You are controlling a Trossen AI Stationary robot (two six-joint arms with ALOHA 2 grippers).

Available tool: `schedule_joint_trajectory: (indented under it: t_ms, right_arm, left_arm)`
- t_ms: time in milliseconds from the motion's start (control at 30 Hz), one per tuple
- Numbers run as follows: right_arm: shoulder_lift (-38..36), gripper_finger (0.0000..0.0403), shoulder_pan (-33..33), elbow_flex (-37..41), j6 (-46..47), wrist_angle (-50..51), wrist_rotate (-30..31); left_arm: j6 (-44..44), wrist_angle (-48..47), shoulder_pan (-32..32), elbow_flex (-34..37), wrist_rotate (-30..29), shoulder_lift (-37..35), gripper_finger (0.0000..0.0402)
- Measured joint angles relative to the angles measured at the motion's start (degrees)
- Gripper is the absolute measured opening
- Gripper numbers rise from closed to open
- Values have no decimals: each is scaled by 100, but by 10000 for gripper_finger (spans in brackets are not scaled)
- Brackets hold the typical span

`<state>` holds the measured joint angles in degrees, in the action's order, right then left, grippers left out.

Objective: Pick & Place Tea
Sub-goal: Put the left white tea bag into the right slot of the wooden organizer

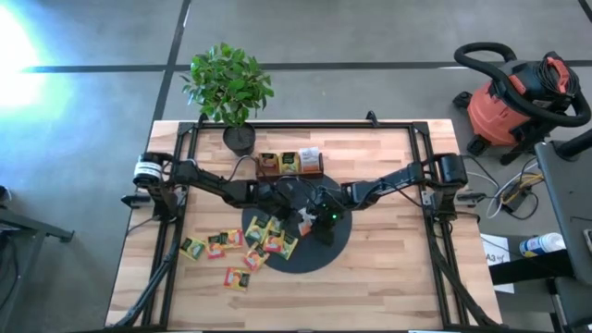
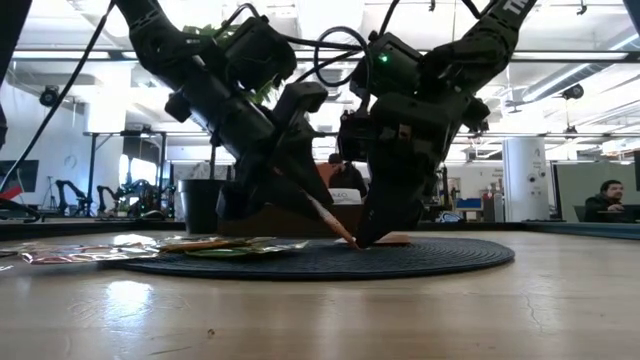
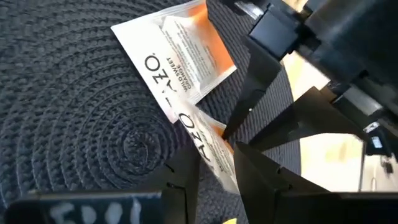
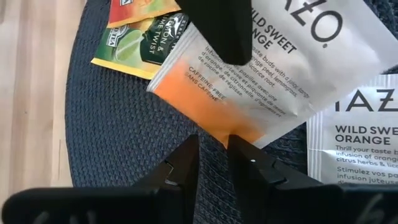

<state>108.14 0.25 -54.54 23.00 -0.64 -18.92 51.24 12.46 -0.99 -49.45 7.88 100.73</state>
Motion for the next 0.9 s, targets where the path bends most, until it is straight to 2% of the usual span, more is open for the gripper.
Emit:
schedule_joint_trajectory:
  t_ms: [100, 267, 467, 633, 733, 900]
  right_arm:
    - [-131, 82, -6, 0, -30, 4, -6]
    - [-549, 82, -58, -8, -255, 27, 126]
    - [-1033, 82, -315, -7, -546, 526, 362]
    - [-1337, 85, -568, -2, -1326, 739, 476]
    - [-1334, 103, -620, -1, -1838, 779, 471]
    - [-1264, 156, -640, 4, -2279, 850, 470]
  left_arm:
    - [-161, 6, 0, 0, -9, 43, 63]
    - [-439, 20, 9, -1, -39, 61, 9]
    - [-781, 60, 17, -10, -96, 59, 1]
    - [-1035, 200, 82, -11, -118, 59, 0]
    - [-1213, 307, 149, -35, -169, 57, 0]
    - [-1457, 263, 201, -134, -263, 54, 0]
